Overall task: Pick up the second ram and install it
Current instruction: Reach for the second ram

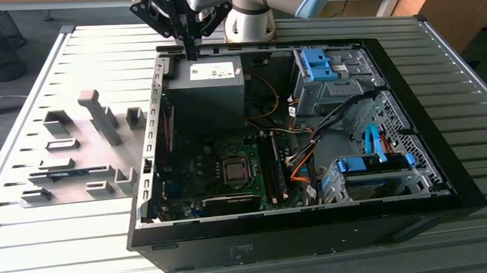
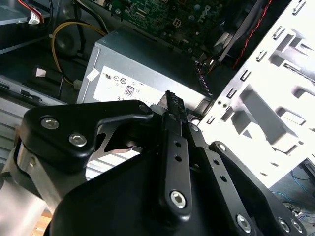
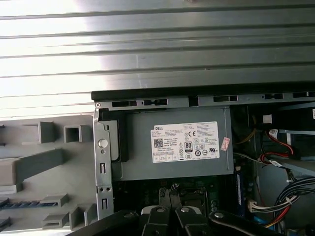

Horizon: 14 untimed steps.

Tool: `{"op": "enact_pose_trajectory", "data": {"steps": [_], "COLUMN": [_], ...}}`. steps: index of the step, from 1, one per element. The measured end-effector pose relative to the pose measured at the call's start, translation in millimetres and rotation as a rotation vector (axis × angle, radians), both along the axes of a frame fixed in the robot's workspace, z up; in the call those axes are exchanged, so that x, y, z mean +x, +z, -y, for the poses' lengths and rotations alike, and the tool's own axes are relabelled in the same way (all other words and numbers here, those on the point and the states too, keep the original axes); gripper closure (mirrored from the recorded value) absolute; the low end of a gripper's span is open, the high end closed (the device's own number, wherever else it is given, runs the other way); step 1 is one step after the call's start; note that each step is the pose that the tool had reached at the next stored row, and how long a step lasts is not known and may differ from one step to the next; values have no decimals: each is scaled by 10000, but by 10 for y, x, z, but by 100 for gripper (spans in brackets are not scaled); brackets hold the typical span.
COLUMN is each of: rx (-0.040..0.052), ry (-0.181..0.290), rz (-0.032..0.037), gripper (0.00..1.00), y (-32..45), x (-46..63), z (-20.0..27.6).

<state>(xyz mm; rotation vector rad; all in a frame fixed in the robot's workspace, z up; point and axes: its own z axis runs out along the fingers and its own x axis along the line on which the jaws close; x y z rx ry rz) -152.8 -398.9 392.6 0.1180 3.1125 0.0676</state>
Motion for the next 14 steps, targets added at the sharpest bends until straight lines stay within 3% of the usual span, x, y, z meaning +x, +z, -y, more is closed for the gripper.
{"op": "enact_pose_trajectory", "data": {"steps": [14], "rx": [0], "ry": [0], "rz": [0], "gripper": [89], "y": [-1], "x": [-32], "z": [0]}}
